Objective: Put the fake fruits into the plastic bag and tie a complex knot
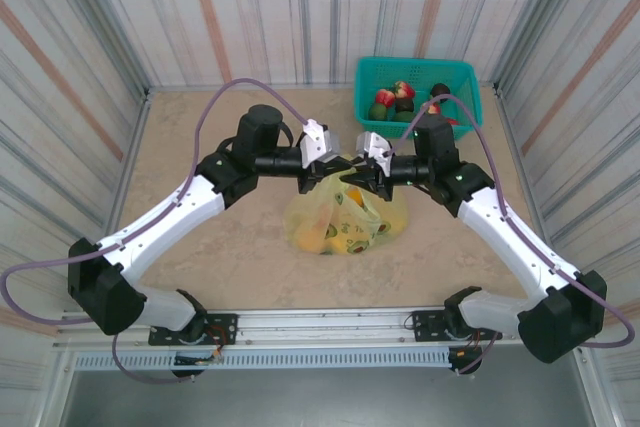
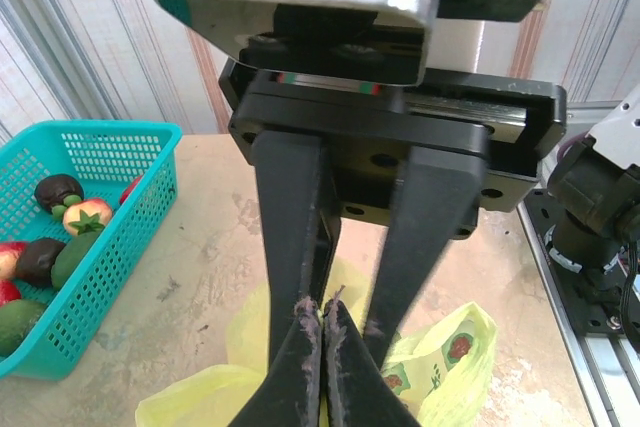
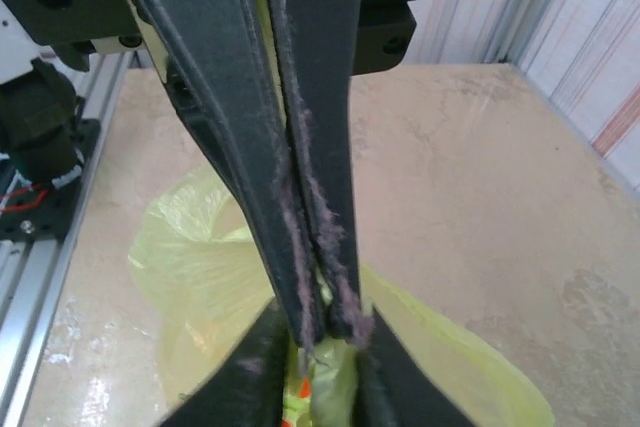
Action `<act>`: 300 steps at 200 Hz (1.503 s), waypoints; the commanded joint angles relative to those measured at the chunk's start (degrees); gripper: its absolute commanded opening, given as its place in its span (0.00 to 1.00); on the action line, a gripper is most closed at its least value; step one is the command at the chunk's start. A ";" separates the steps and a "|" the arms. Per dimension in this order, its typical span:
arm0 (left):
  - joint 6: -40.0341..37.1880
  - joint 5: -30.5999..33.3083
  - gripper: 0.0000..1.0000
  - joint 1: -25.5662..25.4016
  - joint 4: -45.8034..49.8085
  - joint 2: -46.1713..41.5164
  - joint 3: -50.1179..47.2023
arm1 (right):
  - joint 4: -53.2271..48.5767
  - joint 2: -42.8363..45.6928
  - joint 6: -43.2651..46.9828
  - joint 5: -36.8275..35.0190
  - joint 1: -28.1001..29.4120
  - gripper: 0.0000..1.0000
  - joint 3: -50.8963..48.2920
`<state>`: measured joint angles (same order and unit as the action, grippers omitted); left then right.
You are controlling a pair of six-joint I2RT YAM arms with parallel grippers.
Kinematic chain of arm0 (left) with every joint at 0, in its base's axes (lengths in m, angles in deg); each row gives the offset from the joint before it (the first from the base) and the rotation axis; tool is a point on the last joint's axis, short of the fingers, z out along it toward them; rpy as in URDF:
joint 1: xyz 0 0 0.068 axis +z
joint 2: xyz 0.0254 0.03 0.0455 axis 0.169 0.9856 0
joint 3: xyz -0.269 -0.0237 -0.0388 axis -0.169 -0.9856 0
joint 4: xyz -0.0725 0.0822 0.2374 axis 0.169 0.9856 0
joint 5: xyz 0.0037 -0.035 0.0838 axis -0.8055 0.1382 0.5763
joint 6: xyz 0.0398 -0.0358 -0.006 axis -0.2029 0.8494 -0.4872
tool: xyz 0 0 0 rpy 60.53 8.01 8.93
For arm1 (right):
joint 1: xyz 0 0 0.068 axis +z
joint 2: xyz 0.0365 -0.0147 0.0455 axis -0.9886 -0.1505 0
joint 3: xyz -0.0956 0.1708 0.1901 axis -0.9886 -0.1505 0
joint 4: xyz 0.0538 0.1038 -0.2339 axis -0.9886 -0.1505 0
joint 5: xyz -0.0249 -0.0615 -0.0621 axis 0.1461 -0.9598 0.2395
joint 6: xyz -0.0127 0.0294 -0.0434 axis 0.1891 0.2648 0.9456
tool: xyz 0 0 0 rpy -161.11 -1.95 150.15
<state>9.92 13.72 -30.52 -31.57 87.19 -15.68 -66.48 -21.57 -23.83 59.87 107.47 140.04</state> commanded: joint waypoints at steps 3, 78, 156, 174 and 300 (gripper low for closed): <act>-1.33 -2.25 0.00 -0.53 -0.69 -1.30 0.02 | 0.57 -0.83 1.17 0.44 -0.25 0.13 0.78; 5.86 0.20 0.42 -0.18 -2.12 -6.06 1.30 | 6.20 1.87 9.79 -23.60 1.90 0.00 0.11; 19.47 6.24 0.63 7.19 -7.62 -14.42 4.20 | 13.56 5.26 12.38 -28.10 4.02 0.00 -1.29; 20.87 12.68 0.64 9.63 -8.31 -14.80 3.95 | 12.86 6.04 10.90 -24.68 4.19 0.00 -0.01; 3.41 -2.30 0.49 3.42 5.64 5.25 9.92 | 11.46 8.77 4.61 -13.88 3.72 0.00 3.57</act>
<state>20.93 20.93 -24.81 -30.13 94.63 -8.67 -56.27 -14.20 -17.45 44.68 111.36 141.12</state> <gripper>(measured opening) 0.503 0.049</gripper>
